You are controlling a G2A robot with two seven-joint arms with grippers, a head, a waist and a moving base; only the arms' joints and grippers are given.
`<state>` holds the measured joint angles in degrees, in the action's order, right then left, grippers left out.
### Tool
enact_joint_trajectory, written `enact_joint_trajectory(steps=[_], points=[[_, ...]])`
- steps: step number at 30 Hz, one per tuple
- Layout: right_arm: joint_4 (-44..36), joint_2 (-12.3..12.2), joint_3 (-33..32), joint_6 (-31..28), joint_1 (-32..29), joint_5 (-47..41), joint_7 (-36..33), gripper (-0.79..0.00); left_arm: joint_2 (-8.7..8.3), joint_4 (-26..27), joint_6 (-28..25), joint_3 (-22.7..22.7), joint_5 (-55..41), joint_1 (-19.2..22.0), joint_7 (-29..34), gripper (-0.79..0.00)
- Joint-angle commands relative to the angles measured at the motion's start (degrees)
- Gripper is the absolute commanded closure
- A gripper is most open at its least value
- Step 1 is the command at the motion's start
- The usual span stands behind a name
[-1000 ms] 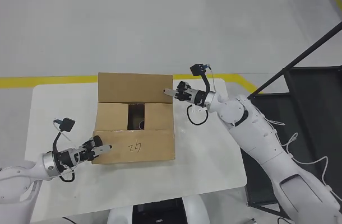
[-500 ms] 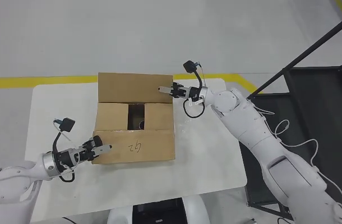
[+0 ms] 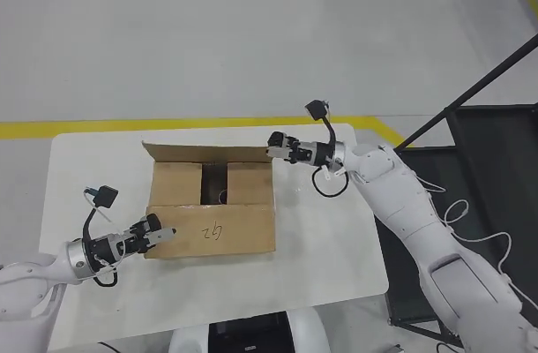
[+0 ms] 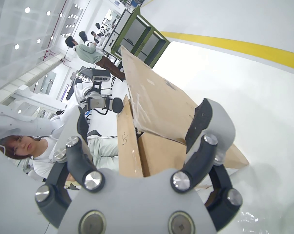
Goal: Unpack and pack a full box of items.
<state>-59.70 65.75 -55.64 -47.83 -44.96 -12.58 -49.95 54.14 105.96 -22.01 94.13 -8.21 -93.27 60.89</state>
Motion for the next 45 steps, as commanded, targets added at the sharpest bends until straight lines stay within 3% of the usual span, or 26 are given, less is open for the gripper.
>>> enact_joint_trajectory(steps=[1,8,12,24,45], points=[[-3.09,-0.78,-1.4,0.57,-1.81,0.47,-1.41,-0.785,0.01,0.25,0.47,-0.45,0.49,-0.12,-0.85,-0.785],[-17.68,-3.7,-6.95,4.43,-11.08,6.13,-4.25,-0.785,-0.11,-0.19,0.23,-1.23,0.27,0.02,-1.19,-0.785],[-21.09,-4.13,-7.13,8.25,-14.94,6.6,-3.41,-0.785,-0.14,-0.64,-0.43,-1.62,0.36,0.49,-2.0,-0.785],[-25.89,-4.34,-5.03,11.67,-18.9,10.07,-2.53,-0.785,-0.24,-0.69,-2.45,-1.77,-0.5,0.84,-4.41,-0.785],[-23.17,-3.52,-1.73,14.34,-18.72,12.08,1.97,-0.785,-0.16,-3.15,-4.54,-2.97,-3.39,4.94,-8.6,-0.785]])
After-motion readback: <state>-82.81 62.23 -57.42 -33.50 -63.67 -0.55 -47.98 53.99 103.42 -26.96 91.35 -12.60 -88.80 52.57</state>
